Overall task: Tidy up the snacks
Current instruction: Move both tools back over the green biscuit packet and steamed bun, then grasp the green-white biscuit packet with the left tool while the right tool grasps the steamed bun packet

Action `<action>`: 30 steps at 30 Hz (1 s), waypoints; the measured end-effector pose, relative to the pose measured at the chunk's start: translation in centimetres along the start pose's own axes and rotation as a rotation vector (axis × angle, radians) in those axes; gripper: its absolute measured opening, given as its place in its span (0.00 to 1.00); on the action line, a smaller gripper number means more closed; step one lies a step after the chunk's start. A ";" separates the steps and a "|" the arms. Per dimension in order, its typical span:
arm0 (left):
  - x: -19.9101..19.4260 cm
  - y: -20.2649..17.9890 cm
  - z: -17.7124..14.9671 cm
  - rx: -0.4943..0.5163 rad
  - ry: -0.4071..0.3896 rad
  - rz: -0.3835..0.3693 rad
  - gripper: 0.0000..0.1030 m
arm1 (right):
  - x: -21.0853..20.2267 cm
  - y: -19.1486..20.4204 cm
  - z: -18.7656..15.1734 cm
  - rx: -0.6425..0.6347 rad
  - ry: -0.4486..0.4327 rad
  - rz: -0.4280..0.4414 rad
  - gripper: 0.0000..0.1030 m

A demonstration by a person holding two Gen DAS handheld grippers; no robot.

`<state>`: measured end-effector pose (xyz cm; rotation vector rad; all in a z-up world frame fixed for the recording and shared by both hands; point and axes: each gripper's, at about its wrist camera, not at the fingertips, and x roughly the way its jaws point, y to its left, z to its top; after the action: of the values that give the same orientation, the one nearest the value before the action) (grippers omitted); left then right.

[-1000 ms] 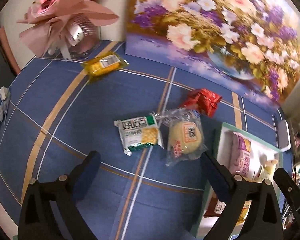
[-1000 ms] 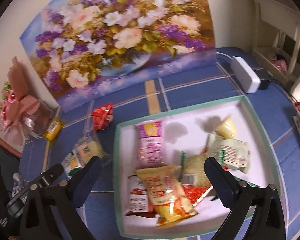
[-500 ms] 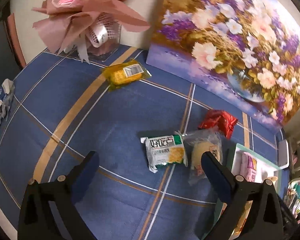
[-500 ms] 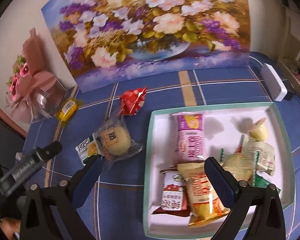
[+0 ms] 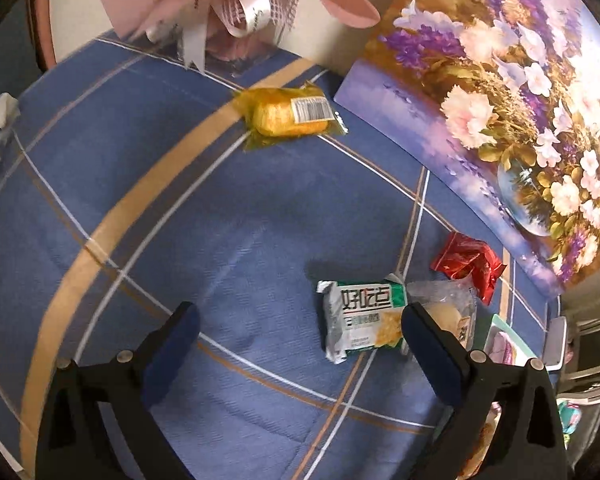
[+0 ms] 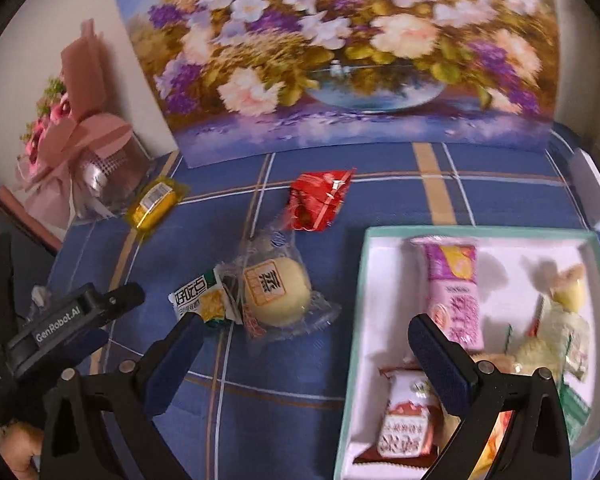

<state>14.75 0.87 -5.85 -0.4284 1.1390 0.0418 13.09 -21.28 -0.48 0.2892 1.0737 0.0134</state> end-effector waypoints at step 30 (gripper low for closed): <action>6.9 -5.0 -0.1 0.108 0.109 -0.005 0.93 | 8.2 1.4 -0.4 -0.076 0.108 0.006 0.70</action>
<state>18.85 -5.04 -10.47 -0.3406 1.2419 -0.0475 16.91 -18.63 -7.43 0.2250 1.1766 0.0762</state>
